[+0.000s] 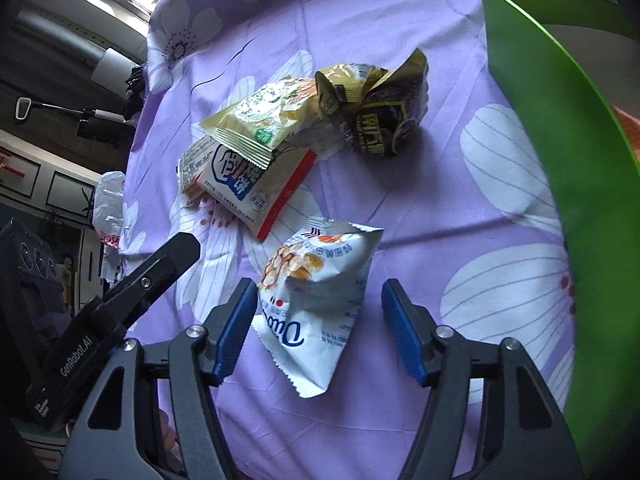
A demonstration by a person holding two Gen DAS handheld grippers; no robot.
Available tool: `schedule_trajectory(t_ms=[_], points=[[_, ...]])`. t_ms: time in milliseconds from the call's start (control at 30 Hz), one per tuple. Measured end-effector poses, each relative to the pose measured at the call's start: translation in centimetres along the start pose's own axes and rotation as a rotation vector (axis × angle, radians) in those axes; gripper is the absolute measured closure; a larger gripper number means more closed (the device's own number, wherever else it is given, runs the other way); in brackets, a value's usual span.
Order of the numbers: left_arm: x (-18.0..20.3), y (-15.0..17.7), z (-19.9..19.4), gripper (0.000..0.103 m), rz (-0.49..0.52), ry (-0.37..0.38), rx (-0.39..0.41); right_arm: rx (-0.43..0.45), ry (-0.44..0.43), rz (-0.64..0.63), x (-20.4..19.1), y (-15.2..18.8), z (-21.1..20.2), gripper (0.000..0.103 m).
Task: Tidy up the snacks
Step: 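Lower the right tool onto the white-and-blue peanut bag and close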
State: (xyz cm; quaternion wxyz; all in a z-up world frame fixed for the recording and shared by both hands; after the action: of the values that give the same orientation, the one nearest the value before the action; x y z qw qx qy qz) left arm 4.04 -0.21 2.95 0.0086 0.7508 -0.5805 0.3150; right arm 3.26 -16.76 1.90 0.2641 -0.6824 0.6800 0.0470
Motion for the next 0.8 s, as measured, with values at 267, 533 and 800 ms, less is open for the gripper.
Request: schedule_trajectory(t_ms=[267,533,800], points=[[1.0,0.7,0.1,0.010,0.061,0.005,-0.040,0.052,-0.004,0.086,2.6,-0.4,-1.8,0.033],[3.0,2.6,1.6,0.010,0.135,0.086,-0.150,0.078,-0.037,0.096,2.9,-0.5,-2.2,0.048],[4.1,3.7,2.1,0.012,0.185,0.129,-0.183,0.048,-0.149,0.124,3.1,-0.4,-0.8,0.052]])
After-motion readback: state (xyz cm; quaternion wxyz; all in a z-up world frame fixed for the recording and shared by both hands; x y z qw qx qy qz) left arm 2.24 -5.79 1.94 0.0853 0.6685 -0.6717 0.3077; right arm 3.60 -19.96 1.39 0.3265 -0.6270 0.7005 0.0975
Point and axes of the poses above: each gripper's, at about its wrist camera, not at the fingertips, and z roughly the way its jaws point, x to its right, y to its underside, the point moved 2 cm from there along z, roughly the way its jaws point, and after that the axes turned 10 degrees about -z, right-handed, at the moved point
